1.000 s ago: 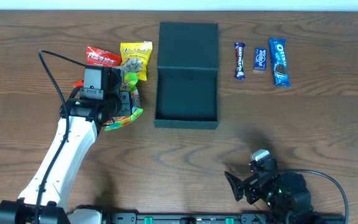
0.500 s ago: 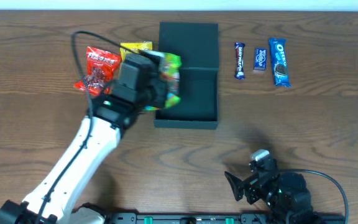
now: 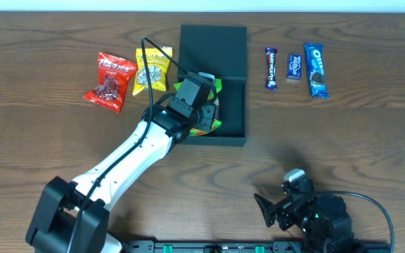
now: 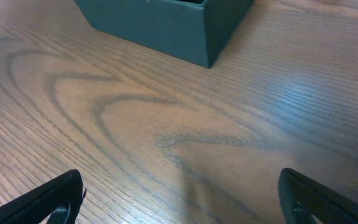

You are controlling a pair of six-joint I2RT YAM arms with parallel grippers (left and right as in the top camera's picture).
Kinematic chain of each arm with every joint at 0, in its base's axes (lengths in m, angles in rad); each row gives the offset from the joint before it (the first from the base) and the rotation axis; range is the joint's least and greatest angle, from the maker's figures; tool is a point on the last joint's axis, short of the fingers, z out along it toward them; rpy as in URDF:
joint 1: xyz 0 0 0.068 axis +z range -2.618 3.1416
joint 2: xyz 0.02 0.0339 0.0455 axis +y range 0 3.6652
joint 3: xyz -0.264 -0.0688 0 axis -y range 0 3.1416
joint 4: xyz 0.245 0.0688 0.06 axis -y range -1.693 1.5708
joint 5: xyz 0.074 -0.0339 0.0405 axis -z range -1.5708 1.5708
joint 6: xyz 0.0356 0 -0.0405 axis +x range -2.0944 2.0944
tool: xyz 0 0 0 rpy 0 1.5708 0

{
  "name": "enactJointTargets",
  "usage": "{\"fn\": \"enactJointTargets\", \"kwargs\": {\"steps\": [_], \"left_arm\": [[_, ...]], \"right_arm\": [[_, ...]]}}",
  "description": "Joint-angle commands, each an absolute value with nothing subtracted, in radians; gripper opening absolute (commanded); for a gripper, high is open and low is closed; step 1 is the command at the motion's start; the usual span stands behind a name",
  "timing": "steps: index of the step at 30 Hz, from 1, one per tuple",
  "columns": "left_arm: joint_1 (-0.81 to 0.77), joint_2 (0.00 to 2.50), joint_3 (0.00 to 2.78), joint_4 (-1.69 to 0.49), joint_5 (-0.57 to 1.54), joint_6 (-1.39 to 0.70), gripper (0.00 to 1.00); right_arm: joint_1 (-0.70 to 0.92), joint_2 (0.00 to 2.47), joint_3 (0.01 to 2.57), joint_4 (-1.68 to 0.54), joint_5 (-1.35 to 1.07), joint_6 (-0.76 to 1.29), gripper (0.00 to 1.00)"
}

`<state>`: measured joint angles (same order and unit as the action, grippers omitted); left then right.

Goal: Pack container
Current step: 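Lift the Haribo bag and carry it right into the black box, then open left gripper to release the bag and withdraw left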

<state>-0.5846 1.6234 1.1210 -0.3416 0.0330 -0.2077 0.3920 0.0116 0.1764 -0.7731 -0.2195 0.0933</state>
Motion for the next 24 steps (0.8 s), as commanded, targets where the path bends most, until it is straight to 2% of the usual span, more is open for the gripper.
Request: {"fn": "enactJointTargets", "kwargs": {"steps": [1,3,5,7,8,9,13,17,24], "left_arm": [[-0.586,1.635,1.161,-0.334,-0.034,-0.175,0.06],[-0.586,1.64,1.161,-0.331,-0.034,-0.158,0.08],[-0.586,1.64,1.162,-0.332,-0.033,-0.151,0.2],[-0.586,1.637,1.167,-0.336,-0.032,-0.139,0.39],[-0.586,1.633,1.172,-0.344,-0.028,-0.129,0.54],[-0.586,1.628,1.178,-0.354,-0.026,-0.12,0.6],[-0.586,1.593,1.205,-0.416,-0.027,-0.089,0.61],[-0.582,1.542,1.214,-0.448,-0.038,-0.089,0.56],[-0.577,1.501,1.214,-0.476,-0.118,-0.089,0.57]], "right_arm": [[0.407,0.005,0.17,-0.775,-0.217,0.073,0.99],[0.407,0.005,0.17,-0.775,-0.217,0.073,0.99],[0.407,0.005,0.17,-0.775,-0.217,0.073,0.99],[0.407,0.005,0.17,-0.775,-0.217,0.073,0.99],[0.407,0.005,0.17,-0.775,-0.217,0.073,0.99],[0.407,0.005,0.17,-0.775,-0.217,0.073,0.99],[0.407,0.005,0.17,-0.775,-0.217,0.073,0.99],[0.407,0.005,0.17,-0.775,-0.217,0.073,0.99],[0.407,0.005,0.17,-0.775,-0.217,0.073,0.99]]}}
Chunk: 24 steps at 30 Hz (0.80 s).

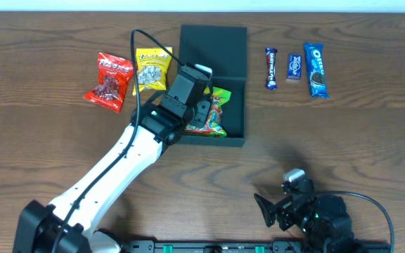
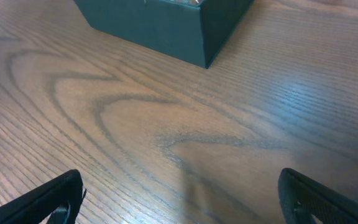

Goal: Pack container
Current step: 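Open left gripper to release the bag and withdraw left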

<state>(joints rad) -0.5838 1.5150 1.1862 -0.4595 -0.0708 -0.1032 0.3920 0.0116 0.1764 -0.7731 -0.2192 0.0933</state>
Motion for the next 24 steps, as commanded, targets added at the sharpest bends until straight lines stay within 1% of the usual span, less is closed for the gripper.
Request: {"fn": "enactJointTargets", "kwargs": {"steps": [1,7,11,15,16,18,19,24], "left_arm": [[-0.574,1.498,1.214,-0.49,-0.11,-0.091,0.57],[-0.569,1.471,1.214,-0.572,-0.074,-0.121,0.57],[-0.569,1.446,1.214,-0.603,-0.055,-0.16,0.55],[-0.564,1.422,1.214,-0.628,-0.059,-0.192,0.53],[-0.558,1.415,1.214,-0.632,-0.059,-0.208,0.52],[-0.538,1.408,1.214,-0.635,-0.05,-0.232,0.44],[-0.524,1.406,1.214,-0.64,-0.049,-0.241,0.43],[-0.413,1.406,1.214,-0.661,0.023,-0.241,0.43]], "right_arm": [[0.407,0.005,0.17,-0.775,-0.217,0.073,0.99],[0.407,0.005,0.17,-0.774,-0.205,0.073,0.99],[0.407,0.005,0.17,-0.771,-0.205,0.073,0.99],[0.407,0.005,0.17,-0.667,-0.242,0.101,0.99],[0.407,0.005,0.17,-0.615,-0.266,0.136,0.99],[0.407,0.005,0.17,-0.54,-0.31,0.218,0.99],[0.407,0.005,0.17,-0.506,-0.337,0.275,0.99],[0.407,0.005,0.17,-0.383,-0.401,0.62,0.99]]}}
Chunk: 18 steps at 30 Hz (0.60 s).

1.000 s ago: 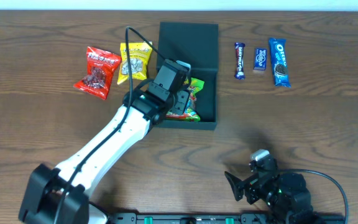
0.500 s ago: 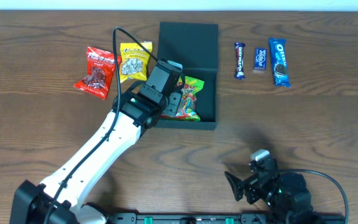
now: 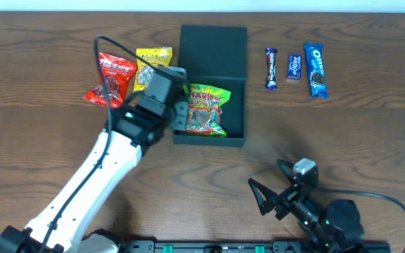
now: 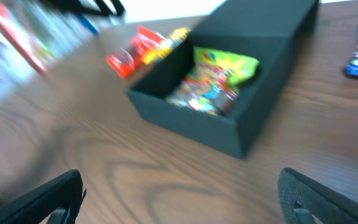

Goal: Pack container
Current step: 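Open left gripper to release the bag and withdraw left, then reach right gripper to the blue Oreo pack and grasp it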

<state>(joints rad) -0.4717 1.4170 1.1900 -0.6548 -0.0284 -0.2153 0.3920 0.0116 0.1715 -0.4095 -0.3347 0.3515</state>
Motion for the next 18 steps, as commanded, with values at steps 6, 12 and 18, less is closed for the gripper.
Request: {"fn": "enactJointTargets", "kwargs": {"steps": [6,12,18], "left_arm": [[-0.229,1.421,1.214,-0.649,0.128,-0.238,0.41],[-0.129,1.539,1.214,-0.649,0.267,-0.176,0.11],[-0.13,1.689,1.214,-0.624,0.328,-0.176,0.06]], "right_arm": [[0.407,0.005,0.17,-0.327,-0.391,0.793,0.99],[0.398,0.007,0.17,-0.176,-0.373,0.742,0.99],[0.339,0.064,0.189,-0.16,-0.363,0.742,0.91]]}}
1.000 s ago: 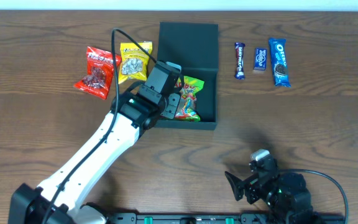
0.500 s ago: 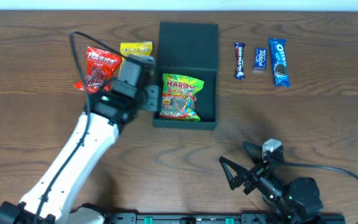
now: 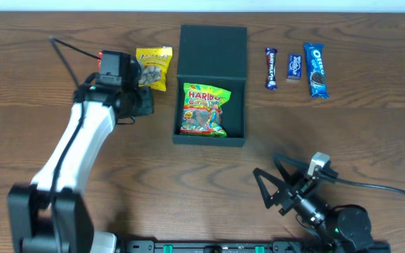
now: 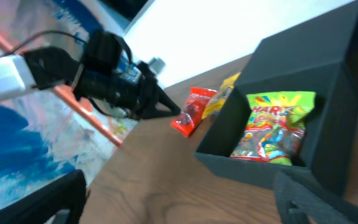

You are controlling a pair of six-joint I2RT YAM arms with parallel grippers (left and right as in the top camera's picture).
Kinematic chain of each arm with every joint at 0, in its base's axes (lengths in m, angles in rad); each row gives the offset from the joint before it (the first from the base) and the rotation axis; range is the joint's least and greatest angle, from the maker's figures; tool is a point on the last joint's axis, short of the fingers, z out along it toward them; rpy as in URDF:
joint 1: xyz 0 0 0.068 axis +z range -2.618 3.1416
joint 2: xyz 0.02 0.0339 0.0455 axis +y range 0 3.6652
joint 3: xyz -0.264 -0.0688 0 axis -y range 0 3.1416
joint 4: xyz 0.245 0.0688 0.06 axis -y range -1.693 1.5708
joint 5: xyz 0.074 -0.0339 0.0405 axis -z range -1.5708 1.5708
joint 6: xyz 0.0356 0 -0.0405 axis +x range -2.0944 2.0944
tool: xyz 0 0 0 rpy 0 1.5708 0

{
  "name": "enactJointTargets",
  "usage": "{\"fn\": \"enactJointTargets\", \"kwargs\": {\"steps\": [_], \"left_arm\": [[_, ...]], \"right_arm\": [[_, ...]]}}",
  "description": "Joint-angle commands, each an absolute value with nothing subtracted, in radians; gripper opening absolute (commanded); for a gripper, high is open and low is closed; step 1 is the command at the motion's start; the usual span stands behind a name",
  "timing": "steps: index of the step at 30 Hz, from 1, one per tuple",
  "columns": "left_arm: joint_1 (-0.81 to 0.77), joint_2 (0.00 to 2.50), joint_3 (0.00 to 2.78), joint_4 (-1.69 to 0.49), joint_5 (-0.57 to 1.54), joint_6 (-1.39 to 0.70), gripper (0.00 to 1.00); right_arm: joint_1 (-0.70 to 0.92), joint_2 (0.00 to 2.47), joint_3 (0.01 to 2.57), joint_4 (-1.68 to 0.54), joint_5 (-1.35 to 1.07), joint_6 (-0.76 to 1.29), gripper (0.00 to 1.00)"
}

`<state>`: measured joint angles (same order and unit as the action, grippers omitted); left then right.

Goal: Pack container
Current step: 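Reach right gripper to the blue Oreo pack and grasp it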

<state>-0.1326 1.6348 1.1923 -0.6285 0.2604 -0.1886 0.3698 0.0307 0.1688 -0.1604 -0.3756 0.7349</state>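
The black box (image 3: 238, 105) stands open at mid table, with its lid (image 3: 213, 43) folded back. A Haribo bag (image 3: 202, 109) (image 4: 272, 134) lies flat inside it. My left gripper (image 3: 136, 102) (image 4: 166, 107) is left of the box, open and empty, over the red snack bag (image 4: 193, 111). In the overhead view my arm hides most of that bag. The yellow snack bag (image 3: 153, 67) lies just beyond the left gripper. Open and empty, my right gripper (image 3: 275, 184) (image 4: 176, 208) hovers near the table's front edge and faces the box.
Right of the box lie a dark chocolate bar (image 3: 271, 68), a small blue bar (image 3: 294, 67) and an Oreo pack (image 3: 316, 69). The left arm's cable (image 3: 69, 50) arcs over the table's left side.
My left gripper has moved from the box's left wall further left, to the red bag. The right gripper now looks higher, and takes in the left arm and the wall behind.
My left gripper was down in the box with the Haribo bag. The bag then lay flat in the box with the gripper at its left wall, then outside it, and now by the red bag. My right gripper went from facing the tabletop to facing the box.
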Motion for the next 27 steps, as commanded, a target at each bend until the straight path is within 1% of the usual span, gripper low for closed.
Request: {"fn": "enactJointTargets", "kwargs": {"steps": [1,4,9,13,14,15,16,22,27], "left_arm": [[-0.129,1.711,1.214,-0.621,0.336,-0.176,0.06],[-0.129,1.769,1.214,-0.62,0.349,-0.176,0.06],[-0.134,1.835,1.214,-0.607,0.453,-0.177,0.06],[-0.135,1.851,1.214,-0.603,0.48,-0.181,0.06],[-0.136,1.851,1.214,-0.604,0.493,-0.181,0.06],[-0.137,1.851,1.214,-0.604,0.516,-0.181,0.06],[-0.139,1.851,1.214,-0.604,0.54,-0.182,0.06],[-0.156,1.851,1.214,-0.617,0.57,-0.208,0.06],[-0.168,1.851,1.214,-0.645,0.574,-0.218,0.06]], "right_arm": [[0.325,0.085,0.201,-0.16,-0.364,0.735,0.9],[0.285,0.17,0.248,-0.16,-0.364,0.703,0.88],[0.219,0.367,0.372,-0.181,-0.363,0.595,0.89],[0.165,0.568,0.502,-0.234,-0.363,0.511,0.9],[0.152,0.624,0.538,-0.251,-0.364,0.497,0.91],[0.141,0.68,0.574,-0.267,-0.364,0.487,0.97],[0.132,0.734,0.61,-0.282,-0.364,0.476,0.99],[0.121,0.994,0.781,-0.318,-0.371,0.428,0.99],[0.121,1.085,0.823,-0.281,-0.37,0.429,0.99]]}}
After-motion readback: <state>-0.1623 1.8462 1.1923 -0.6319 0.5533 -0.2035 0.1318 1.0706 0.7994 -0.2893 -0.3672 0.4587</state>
